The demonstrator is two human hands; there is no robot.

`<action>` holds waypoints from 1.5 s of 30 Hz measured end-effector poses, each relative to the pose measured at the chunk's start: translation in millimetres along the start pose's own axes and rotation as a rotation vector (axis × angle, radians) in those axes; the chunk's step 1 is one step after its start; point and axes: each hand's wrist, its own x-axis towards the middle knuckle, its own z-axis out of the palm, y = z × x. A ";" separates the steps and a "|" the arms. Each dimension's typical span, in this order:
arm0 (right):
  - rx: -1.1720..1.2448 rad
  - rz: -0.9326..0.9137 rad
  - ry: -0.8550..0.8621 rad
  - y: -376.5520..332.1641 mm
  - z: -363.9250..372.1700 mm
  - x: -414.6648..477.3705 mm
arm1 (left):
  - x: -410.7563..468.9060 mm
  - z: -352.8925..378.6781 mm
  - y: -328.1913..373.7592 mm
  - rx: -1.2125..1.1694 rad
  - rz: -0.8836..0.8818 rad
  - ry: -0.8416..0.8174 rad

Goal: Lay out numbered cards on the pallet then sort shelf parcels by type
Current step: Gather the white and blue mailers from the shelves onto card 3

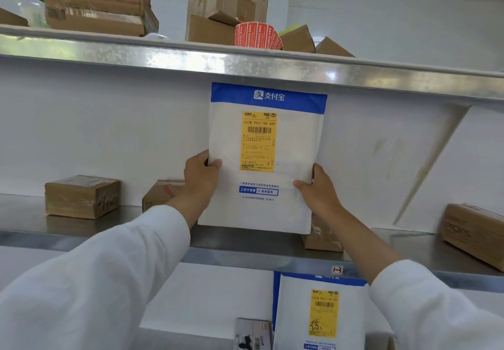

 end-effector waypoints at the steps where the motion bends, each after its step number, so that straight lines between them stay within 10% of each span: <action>1: 0.003 -0.004 -0.001 -2.7 -2.4 -3.2 | -2.5 -0.8 3.4 -0.001 0.005 0.004; 34: 0.099 0.095 -0.177 -47.5 31.2 -231.1 | -176.1 -203.4 -23.7 -0.102 -0.172 -0.099; 45: 0.101 0.138 -0.382 -38.9 134.6 -352.6 | -301.0 -328.6 -98.0 -0.084 -0.383 0.168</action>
